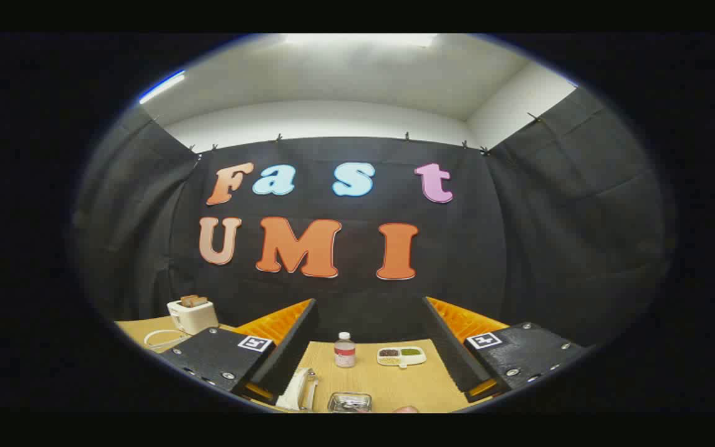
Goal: Take the plate from the dish rack, then take the spoon from the basket and place it into the plate.
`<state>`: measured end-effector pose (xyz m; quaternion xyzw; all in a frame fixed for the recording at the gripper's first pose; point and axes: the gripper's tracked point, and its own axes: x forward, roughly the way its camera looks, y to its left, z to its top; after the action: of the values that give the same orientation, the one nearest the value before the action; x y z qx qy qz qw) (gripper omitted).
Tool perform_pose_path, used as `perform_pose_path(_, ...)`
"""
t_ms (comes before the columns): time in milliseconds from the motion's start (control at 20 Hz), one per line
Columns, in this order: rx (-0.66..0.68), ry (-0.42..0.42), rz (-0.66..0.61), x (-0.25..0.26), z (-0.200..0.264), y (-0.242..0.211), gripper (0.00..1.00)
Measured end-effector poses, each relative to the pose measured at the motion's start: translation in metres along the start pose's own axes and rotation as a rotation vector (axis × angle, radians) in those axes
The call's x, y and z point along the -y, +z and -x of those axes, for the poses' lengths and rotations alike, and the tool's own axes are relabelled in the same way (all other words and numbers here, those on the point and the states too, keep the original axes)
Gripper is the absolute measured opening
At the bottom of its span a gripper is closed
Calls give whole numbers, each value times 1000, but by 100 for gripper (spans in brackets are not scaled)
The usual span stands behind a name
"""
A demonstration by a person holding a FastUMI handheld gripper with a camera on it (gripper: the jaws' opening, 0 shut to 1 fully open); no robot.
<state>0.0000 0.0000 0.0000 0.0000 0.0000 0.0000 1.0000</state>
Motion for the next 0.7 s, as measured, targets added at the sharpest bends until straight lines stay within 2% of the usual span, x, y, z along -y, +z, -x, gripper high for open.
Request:
perform_pose_path(350,-23,25,-6,-26,-2,3,98)
perform_pose_path(700,-7,87,-9,-43,-7,29,98)
